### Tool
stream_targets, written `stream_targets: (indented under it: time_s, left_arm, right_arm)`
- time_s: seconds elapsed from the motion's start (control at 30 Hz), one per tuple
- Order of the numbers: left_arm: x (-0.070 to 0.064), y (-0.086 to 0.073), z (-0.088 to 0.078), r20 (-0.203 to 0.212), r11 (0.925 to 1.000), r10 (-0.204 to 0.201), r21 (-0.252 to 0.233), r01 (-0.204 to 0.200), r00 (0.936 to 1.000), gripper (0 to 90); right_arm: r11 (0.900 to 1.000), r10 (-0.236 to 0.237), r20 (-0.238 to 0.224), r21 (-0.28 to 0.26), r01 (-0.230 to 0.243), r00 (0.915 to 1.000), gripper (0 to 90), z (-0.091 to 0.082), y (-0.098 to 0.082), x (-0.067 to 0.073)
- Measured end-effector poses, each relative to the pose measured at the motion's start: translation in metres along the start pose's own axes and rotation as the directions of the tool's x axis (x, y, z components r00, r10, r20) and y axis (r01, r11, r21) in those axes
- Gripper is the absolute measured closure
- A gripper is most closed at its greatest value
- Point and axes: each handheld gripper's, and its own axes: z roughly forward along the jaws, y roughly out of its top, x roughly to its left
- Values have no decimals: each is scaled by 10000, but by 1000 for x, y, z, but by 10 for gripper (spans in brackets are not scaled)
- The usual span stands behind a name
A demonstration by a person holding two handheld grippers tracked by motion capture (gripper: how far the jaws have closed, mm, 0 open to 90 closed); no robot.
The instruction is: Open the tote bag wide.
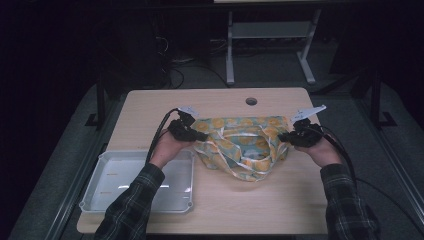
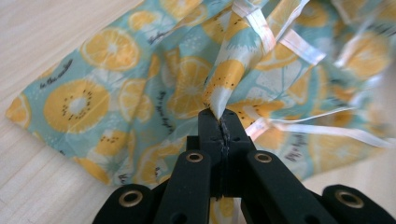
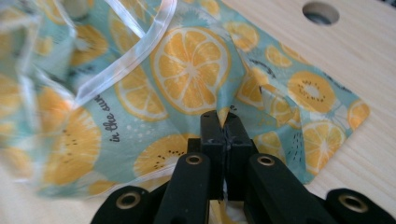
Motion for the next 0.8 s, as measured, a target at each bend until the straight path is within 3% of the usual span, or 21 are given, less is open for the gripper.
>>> stream_targets:
  time_s: [0.1,0.2,0.3,0.33,0.4,0.8]
  left_arm:
    - [5,0,10,-218,9996,-148,235,153,9997,897]
    - [9,-1,18,-340,9977,-33,683,56,9994,897]
    - [7,-1,25,-474,9964,-132,835,171,9988,897]
    - [7,0,28,-560,9935,173,1129,-109,9983,897]
    - [6,1,30,-625,9900,402,1375,-313,9972,897]
    - [-7,-4,35,-201,9780,751,1964,-697,9970,897]
  right_arm:
    - [9994,192,45,286,-193,9998,889,11,1,-4]
    - [9980,285,99,554,-290,9995,889,21,-1,-8]
    - [9959,341,106,836,-348,9994,889,29,-2,-9]
    - [9955,259,134,909,-270,9996,888,30,-3,-8]
    - [9946,203,133,1019,-216,9997,888,32,-4,-7]
    - [9905,-92,-350,1371,140,9993,888,22,-21,4]
